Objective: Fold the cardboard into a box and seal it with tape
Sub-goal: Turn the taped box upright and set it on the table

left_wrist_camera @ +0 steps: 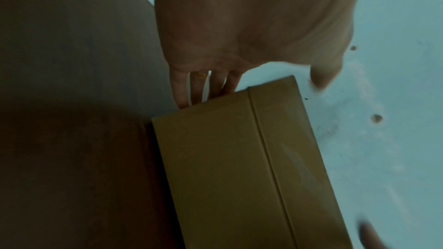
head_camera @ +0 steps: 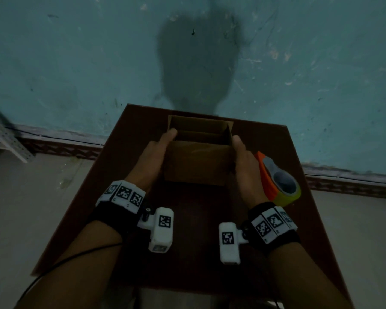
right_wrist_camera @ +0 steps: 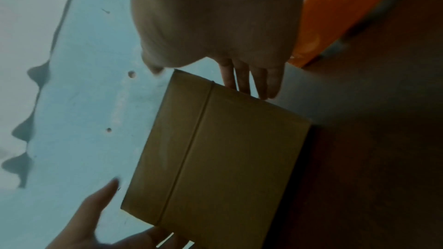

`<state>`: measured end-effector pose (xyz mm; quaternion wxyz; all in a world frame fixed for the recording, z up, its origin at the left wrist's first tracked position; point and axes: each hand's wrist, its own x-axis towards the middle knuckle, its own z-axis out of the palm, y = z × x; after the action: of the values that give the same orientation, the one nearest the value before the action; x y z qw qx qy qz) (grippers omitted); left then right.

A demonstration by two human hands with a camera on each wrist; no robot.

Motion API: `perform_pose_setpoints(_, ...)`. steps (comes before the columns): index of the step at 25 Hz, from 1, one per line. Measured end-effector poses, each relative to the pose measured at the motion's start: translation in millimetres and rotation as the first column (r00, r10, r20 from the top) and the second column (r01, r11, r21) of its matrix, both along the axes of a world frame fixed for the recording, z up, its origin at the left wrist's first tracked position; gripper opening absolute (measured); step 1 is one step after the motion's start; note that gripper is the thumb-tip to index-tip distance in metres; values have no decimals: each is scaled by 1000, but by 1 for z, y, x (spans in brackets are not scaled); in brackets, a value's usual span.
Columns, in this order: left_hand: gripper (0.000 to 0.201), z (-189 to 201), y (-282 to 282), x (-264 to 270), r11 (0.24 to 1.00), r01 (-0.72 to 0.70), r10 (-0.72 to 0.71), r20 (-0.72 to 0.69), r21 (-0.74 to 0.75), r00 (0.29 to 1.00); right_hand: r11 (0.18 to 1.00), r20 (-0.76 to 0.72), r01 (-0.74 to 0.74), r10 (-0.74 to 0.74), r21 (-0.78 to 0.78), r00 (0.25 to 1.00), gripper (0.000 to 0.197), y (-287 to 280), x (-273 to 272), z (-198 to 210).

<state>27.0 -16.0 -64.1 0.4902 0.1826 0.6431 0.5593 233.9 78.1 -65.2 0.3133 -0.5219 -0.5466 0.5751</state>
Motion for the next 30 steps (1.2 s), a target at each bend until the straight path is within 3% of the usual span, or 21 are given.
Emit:
perform_pose_setpoints(2,70,3,-1,4,997,-28,15,-185,-66,983,999,66,-35,34,7,997,57,2,1,5)
perform_pose_setpoints(5,56,0,2,7,995,-81,66,-209,-65,976,1000,106,-16,16,-10,994,49,7,-2,5)
perform_pose_setpoints(7,66,-1,6,10,993,-103,92,-191,-49,977,998,105,51,-48,-23,993,53,10,-4,3)
perform_pose_setpoints(9,91,-9,12,9,990,-136,131,-152,-29,980,988,65,144,-140,-56,988,52,15,-7,-4)
perform_pose_setpoints(11,116,-18,17,9,989,-147,148,-61,19,987,991,11,112,-111,-68,994,58,18,-10,-7)
perform_pose_setpoints(12,120,-20,18,10,990,-132,134,-24,47,991,993,-11,84,-85,-87,996,72,20,-13,-9)
perform_pose_setpoints(14,115,-18,18,13,990,-101,103,-18,97,994,991,-48,39,-46,-128,998,93,22,-16,-16)
perform_pose_setpoints(18,113,-25,19,16,986,-162,164,-62,43,984,986,32,114,-111,-118,993,97,19,-17,-18)
perform_pose_setpoints(20,112,-29,21,19,989,-143,140,-105,-25,985,982,74,128,-118,-141,990,108,15,-18,-21)
perform_pose_setpoints(22,110,-34,23,18,995,-101,98,-101,-25,990,984,88,88,-74,-158,993,105,10,-19,-21)
perform_pose_setpoints(24,96,-38,24,19,996,-92,92,-59,8,994,995,109,58,-48,-85,993,86,10,-18,-20)
perform_pose_setpoints(26,70,-39,26,21,996,-79,81,-43,39,996,999,136,28,-23,-31,990,71,12,-16,-20)
perform_pose_setpoints(30,45,-43,27,25,998,-27,27,-3,54,1000,991,101,8,6,-137,995,77,14,-14,-28)
